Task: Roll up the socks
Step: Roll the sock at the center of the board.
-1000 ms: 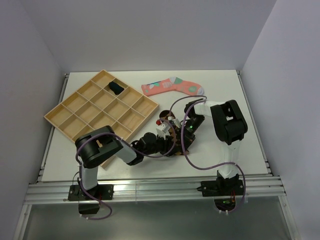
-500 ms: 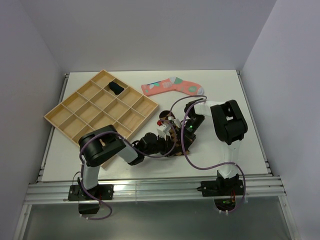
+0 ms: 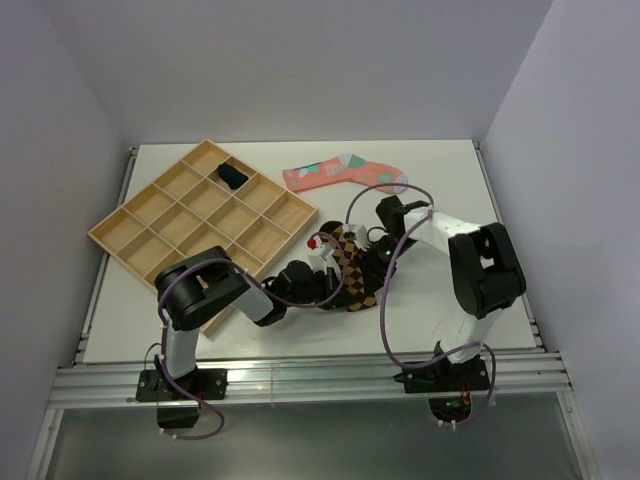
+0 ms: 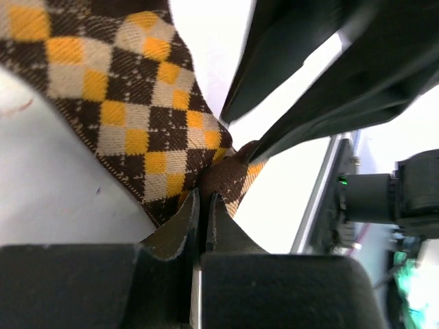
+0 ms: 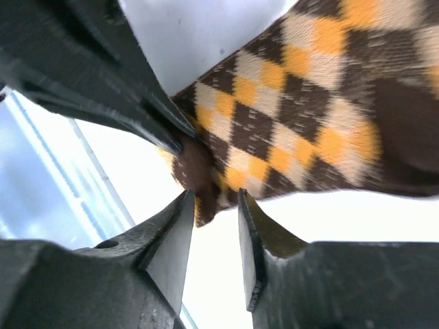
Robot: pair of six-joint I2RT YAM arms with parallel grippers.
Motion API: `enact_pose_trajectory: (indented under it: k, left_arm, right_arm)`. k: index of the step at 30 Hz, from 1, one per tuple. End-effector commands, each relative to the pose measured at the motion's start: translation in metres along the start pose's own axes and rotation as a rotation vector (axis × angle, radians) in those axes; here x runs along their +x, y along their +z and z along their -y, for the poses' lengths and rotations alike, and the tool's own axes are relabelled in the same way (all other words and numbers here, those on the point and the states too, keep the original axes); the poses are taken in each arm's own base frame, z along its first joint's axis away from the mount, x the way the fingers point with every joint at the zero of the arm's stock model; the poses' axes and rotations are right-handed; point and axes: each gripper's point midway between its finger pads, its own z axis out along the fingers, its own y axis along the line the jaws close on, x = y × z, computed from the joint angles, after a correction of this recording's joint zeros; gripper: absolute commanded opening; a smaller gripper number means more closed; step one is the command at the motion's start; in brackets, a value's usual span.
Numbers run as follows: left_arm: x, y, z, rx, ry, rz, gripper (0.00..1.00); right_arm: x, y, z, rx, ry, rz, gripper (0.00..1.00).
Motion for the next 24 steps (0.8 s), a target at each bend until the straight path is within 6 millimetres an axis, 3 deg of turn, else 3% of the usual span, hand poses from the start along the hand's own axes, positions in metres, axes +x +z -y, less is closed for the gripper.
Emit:
enact_pose_trajectory:
  k: [1,6,7,8,10,14,19,20,24]
  left_arm:
    - [0.031,-0.017,-0.03,-0.078,-0.138,-0.12,0.0]
    - [0.037,-0.018,-0.033,-0.092,-0.223,-0.212,0.0]
    - [0.038,-0.017,-0.035,-0.108,-0.227,-0.228,0.0]
    - [0.045,-0.021,-0.039,-0.15,-0.247,-0.273,0.0]
    - [0.045,-0.019,-0.032,-0.144,-0.282,-0.312,0.0]
    - [0.057,-0.023,-0.027,-0.152,-0.37,-0.405,0.0]
    - [0.072,-0.034,-0.027,-0.188,-0.465,-0.504,0.0]
    - [0.074,-0.036,-0.026,-0.196,-0.469,-0.519,0.0]
    - [0.077,-0.039,-0.028,-0.228,-0.48,-0.56,0.0]
  right_arm:
    - [-0.024,-0.019,0.011,0.121,-0.071,0.125,0.4]
    - [-0.018,-0.033,0.011,0.233,-0.154,0.174,0.41]
    - [-0.025,-0.044,0.01,0.285,-0.21,0.222,0.4]
    - [-0.017,-0.043,0.009,0.304,-0.232,0.223,0.41]
    - [-0.021,-0.059,0.01,0.404,-0.308,0.272,0.42]
    - [-0.007,-0.066,0.01,0.509,-0.433,0.295,0.43]
    - [0.004,-0.06,-0.002,0.547,-0.581,0.316,0.44]
    - [0.013,-0.049,-0.004,0.545,-0.617,0.285,0.44]
    - [0.014,-0.036,-0.024,0.557,-0.747,0.298,0.45]
